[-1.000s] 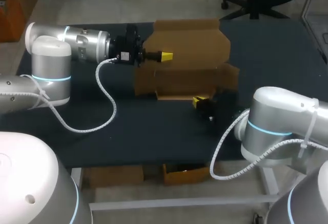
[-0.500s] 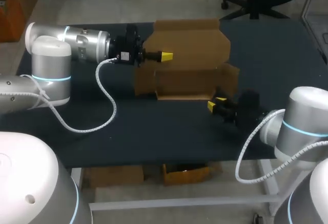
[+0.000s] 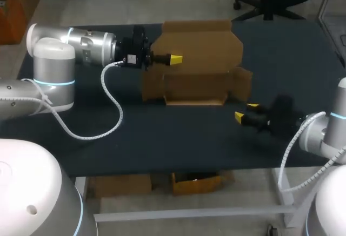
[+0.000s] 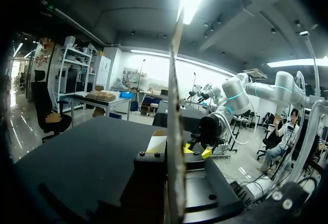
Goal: Assemble the packaging by folding the flat box into shape, placing the metal phone stand inside, and closing the box properly
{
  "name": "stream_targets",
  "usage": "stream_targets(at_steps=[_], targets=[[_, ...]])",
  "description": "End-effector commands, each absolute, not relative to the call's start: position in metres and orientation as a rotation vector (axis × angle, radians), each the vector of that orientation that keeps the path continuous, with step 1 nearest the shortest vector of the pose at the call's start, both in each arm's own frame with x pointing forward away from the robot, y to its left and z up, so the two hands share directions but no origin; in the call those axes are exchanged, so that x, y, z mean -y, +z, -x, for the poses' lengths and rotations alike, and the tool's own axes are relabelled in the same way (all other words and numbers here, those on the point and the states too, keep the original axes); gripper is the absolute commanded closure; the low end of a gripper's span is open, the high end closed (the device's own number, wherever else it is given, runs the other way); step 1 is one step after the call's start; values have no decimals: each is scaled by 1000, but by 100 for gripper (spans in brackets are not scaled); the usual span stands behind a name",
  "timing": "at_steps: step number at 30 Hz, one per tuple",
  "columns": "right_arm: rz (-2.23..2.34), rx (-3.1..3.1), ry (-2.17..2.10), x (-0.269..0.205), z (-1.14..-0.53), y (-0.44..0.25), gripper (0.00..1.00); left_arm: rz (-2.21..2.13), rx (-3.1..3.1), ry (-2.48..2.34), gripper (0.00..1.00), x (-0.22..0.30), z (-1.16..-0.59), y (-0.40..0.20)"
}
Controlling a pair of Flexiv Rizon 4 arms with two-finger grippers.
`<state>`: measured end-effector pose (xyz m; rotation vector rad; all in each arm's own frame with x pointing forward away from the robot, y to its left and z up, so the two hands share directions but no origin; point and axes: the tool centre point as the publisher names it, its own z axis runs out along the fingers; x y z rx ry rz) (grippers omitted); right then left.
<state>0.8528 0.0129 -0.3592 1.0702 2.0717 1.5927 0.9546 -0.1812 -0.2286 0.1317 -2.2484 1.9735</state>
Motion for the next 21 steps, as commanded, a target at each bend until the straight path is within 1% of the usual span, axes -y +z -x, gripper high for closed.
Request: stream_targets(at_steps=[1, 3, 5, 9, 15, 21], targets=[[-1033, -2108, 1642, 6, -848, -355, 32, -131, 2248, 1972, 100, 182, -954, -232], [-1029, -2112, 1641, 11, -850, -355, 31, -131, 2248, 1972, 100, 182, -954, -232], [-1017, -2118, 1633, 16, -852, -355, 28, -131, 2248, 1972, 100, 182, -954, -232], [-990, -2132, 1615, 24, -857, -354, 29, -131, 2248, 1972, 100, 182, -954, -232], [-959, -2148, 1601, 36, -869, -352, 27, -131, 2248, 1972, 100, 182, -954, -232], [-928, -2171, 1575, 45, -882, -352, 29, -131, 2248, 1972, 100, 182, -954, -232]])
